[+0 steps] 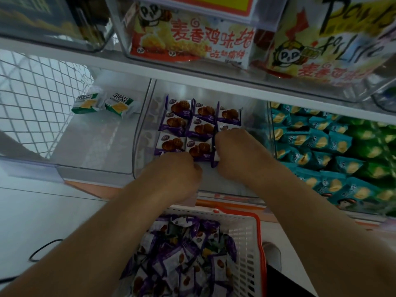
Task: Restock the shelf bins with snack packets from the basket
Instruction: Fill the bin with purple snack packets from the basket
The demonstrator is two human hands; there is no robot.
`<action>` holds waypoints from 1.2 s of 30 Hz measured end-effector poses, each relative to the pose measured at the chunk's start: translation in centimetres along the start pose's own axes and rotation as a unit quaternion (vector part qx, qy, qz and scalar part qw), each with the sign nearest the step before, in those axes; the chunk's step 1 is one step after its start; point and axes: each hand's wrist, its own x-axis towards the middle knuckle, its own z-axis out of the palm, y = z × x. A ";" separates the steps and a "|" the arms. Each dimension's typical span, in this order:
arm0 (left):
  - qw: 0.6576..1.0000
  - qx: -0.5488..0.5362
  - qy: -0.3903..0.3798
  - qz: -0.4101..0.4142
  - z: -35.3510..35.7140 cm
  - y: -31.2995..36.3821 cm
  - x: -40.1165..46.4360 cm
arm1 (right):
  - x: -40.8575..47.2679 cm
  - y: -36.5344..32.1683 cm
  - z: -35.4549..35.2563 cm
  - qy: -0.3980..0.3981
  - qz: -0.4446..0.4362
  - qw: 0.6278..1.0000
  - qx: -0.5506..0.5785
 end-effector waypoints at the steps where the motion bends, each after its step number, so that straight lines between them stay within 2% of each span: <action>1: 1.000 -0.005 0.003 -0.002 -0.1 -0.2 0.1 | 0.0 -0.1 0.0 -0.021 -0.007 1.000 0.012; 4: 0.998 -0.058 -0.003 -0.003 -0.2 -0.8 0.4 | -0.5 -0.4 0.1 -0.069 -0.017 0.997 0.025; 8: 0.999 -0.037 0.029 -0.003 -0.1 -0.9 0.5 | -0.8 -0.4 0.5 -0.060 -0.016 0.998 0.001; 15: 0.993 -0.114 0.018 0.014 -0.4 -1.5 0.4 | -1.3 -0.4 0.2 -0.070 -0.021 0.997 0.002; 17: 0.993 -0.113 0.021 0.024 -1.1 -1.6 -0.1 | -1.5 -0.3 -0.2 -0.034 -0.023 0.999 0.028; 20: 0.985 -0.134 0.089 0.056 -2.2 -1.5 -2.4 | -2.7 -0.4 -1.0 0.015 -0.027 0.995 0.099; 23: 0.965 -0.207 0.121 0.109 -3.2 -1.2 -6.3 | -5.9 -1.6 -3.0 -0.033 -0.046 0.971 0.231; 26: 0.959 -0.256 0.038 0.116 -2.8 -1.3 -9.8 | -9.8 -2.8 -3.7 -0.174 -0.075 0.912 0.363; 28: 0.963 -0.244 -0.053 0.099 -0.9 -1.8 -10.8 | -10.9 -3.1 -1.8 -0.246 -0.055 0.894 0.370; 32: 0.978 -0.108 -0.177 0.031 7.2 -5.0 -9.9 | -11.5 -2.7 7.9 -0.355 0.015 0.895 0.269; 36: 0.961 -0.107 -0.250 -0.045 15.5 -9.6 -9.3 | -13.3 -1.8 17.1 -0.413 0.032 0.898 0.150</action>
